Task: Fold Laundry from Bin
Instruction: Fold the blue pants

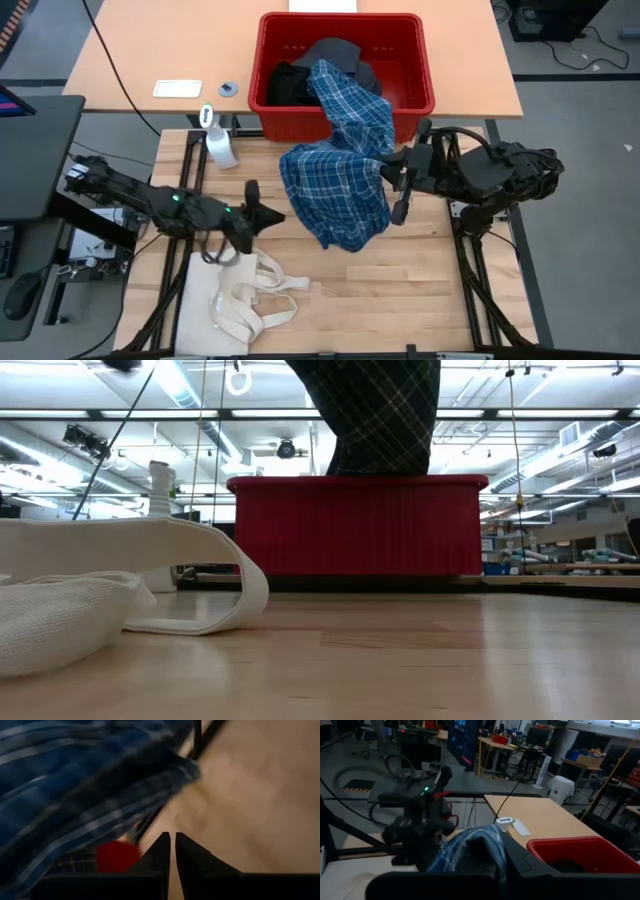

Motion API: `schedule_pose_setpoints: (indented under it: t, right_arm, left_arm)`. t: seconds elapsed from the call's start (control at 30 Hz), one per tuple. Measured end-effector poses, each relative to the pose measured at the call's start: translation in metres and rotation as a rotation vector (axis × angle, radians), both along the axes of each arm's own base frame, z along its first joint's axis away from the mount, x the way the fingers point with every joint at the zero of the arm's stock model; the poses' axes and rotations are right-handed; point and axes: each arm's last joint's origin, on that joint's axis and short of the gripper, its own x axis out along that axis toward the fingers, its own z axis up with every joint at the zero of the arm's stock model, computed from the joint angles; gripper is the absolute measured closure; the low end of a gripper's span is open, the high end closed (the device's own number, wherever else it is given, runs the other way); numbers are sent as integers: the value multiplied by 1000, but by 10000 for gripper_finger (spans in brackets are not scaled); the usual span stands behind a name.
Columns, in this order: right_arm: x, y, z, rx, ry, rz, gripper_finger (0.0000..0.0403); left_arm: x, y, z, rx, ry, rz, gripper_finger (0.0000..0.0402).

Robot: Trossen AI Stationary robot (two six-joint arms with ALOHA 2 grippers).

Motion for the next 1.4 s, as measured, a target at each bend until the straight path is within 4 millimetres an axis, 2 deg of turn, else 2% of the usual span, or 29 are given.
schedule_pose_setpoints:
  t: [0.13,0.23,0.37,0.5,0.6,0.7,0.8,0.97,1.27,1.4]
  right_arm:
    - [2,-3,0,2,0,-16,393]
    - [2,-6,0,-2,-4,-50,393]
    - [4,-13,0,25,-22,-94,393]
    - [5,-18,0,65,-40,-120,393]
    - [6,-20,0,85,-49,-131,393]
    - [6,-21,0,98,-55,-136,393]
    - [6,-21,0,98,-55,-136,393]
    - [6,-21,0,98,-55,-136,393]
    - [6,-21,0,90,-51,-134,393]
    - [6,-21,0,83,-48,-133,393]
  left_arm:
    - [15,-14,-14,223,52,89,365]
    - [25,-24,-27,361,96,147,344]
    - [37,-34,-39,493,124,214,283]
    - [47,-38,-45,582,134,266,202]
    - [51,-38,-43,648,126,308,148]
    - [54,-36,-36,698,107,359,120]
    - [57,-31,-25,708,60,411,117]
    - [61,-20,-15,753,28,447,136]
    - [63,-16,-13,914,85,398,211]
    - [61,-21,-12,942,86,377,241]
